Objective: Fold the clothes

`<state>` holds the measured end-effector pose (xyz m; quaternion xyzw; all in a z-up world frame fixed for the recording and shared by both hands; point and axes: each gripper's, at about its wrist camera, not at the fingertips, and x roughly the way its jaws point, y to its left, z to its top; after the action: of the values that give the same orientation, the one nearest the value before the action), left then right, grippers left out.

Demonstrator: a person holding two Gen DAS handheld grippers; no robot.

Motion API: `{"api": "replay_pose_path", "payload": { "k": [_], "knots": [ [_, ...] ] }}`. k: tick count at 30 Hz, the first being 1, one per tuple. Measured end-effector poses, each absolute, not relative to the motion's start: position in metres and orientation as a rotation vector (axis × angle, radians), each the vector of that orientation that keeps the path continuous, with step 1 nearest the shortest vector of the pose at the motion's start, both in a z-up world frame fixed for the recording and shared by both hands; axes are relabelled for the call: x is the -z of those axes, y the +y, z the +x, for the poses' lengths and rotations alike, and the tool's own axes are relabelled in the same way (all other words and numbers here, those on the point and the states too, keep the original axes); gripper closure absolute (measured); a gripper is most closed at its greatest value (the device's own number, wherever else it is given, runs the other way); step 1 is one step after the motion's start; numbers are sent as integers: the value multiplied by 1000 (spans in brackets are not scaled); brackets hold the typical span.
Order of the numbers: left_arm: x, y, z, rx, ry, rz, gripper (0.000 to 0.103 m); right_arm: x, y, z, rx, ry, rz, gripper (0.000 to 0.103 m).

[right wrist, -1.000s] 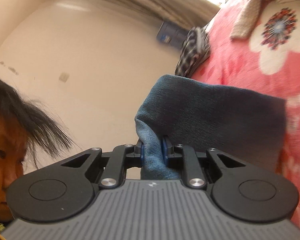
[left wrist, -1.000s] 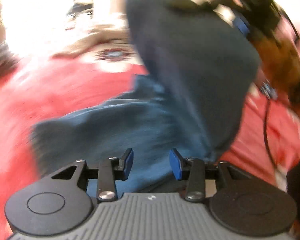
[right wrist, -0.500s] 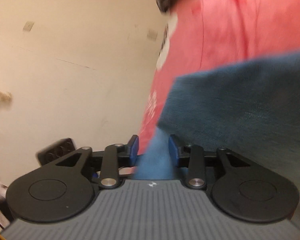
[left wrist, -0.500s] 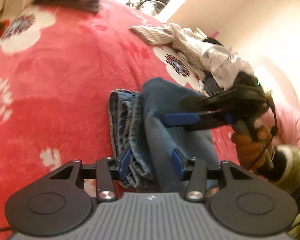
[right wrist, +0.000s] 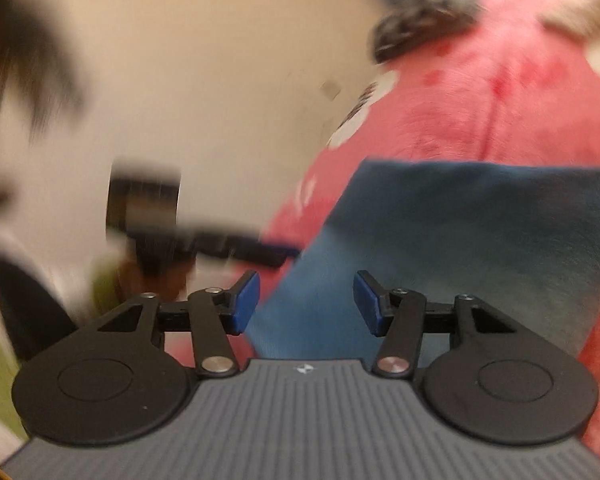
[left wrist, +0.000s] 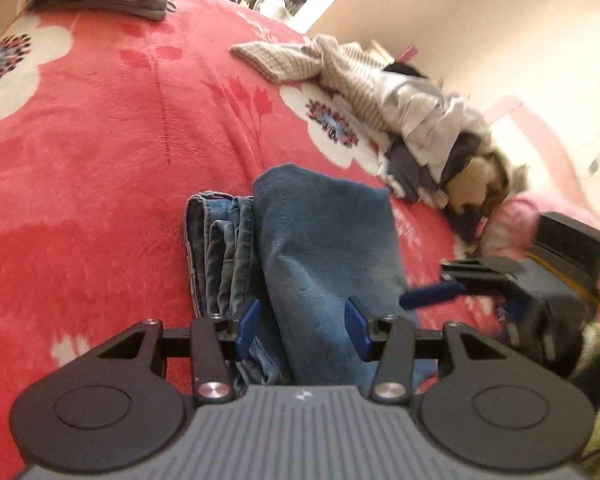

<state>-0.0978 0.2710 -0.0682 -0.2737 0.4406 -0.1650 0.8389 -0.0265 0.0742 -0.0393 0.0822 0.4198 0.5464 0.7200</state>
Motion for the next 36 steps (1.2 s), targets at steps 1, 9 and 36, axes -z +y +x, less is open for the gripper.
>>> {"api": "replay_pose_path", "payload": {
  "k": [1,9,36],
  "knots": [
    [68,269,-95,343,937,-573,57,39,82,-37,-1215,897,91,36],
    [69,252,-76,290,982,-523,66,49,130,-126,-1200,529,-585,25],
    [50,276,-81,178,906,-500,77,66,156,-138,-1157,342,-693,66]
  ]
}}
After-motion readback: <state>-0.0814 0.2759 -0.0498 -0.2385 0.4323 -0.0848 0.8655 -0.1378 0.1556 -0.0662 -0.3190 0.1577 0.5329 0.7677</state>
